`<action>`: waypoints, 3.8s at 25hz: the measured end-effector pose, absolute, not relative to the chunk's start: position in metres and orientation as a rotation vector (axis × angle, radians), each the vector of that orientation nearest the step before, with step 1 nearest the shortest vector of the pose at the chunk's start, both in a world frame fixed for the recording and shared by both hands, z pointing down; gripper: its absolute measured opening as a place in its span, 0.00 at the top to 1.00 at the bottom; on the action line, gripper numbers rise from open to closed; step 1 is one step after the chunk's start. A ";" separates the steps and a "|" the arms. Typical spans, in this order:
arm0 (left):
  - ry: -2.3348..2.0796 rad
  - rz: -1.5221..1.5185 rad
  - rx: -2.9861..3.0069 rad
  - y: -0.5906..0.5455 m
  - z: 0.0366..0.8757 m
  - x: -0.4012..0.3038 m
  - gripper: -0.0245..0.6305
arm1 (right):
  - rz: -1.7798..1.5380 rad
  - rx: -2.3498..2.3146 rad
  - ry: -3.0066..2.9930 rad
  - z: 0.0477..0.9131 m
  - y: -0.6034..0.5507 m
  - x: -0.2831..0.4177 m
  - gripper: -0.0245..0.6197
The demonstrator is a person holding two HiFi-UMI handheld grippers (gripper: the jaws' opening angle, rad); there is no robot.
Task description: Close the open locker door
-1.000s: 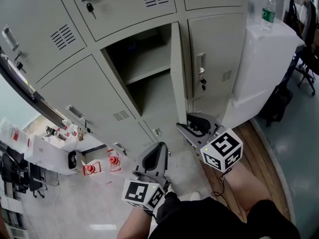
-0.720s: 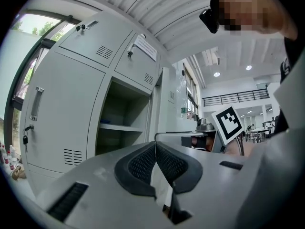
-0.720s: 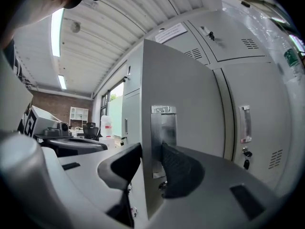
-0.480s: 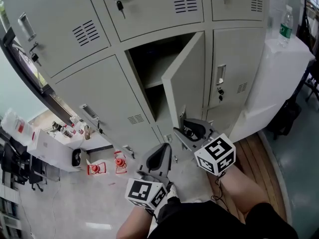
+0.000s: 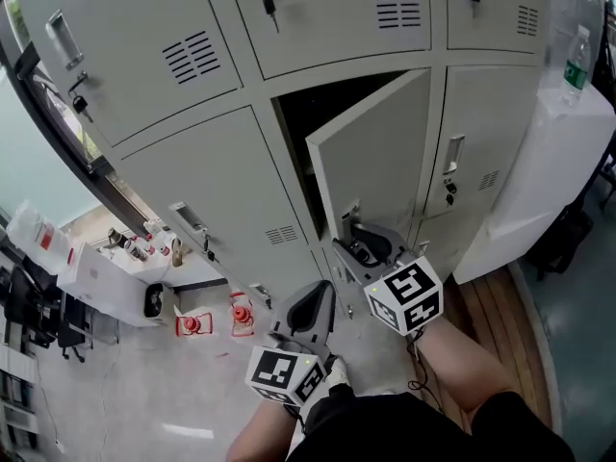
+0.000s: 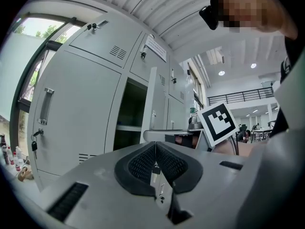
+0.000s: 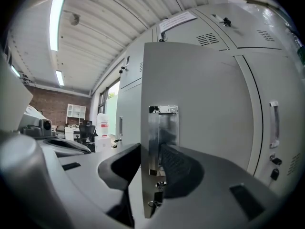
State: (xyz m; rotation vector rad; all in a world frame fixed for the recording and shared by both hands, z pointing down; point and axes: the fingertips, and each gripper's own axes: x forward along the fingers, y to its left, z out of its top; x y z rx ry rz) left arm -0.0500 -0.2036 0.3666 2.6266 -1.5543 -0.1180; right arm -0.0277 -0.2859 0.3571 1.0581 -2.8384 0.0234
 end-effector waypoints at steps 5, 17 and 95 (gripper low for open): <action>-1.557 -0.135 2.614 -0.214 0.367 -0.069 0.94 | 0.025 1.131 -2.803 0.357 -0.306 -0.046 0.68; -1.546 -0.131 2.618 -0.253 0.371 -0.109 0.94 | 0.006 1.294 -2.721 0.357 -0.360 -0.081 0.70; -1.559 -0.120 2.619 -0.152 0.369 -0.017 0.94 | 0.014 1.223 -2.776 0.359 -0.209 0.053 0.88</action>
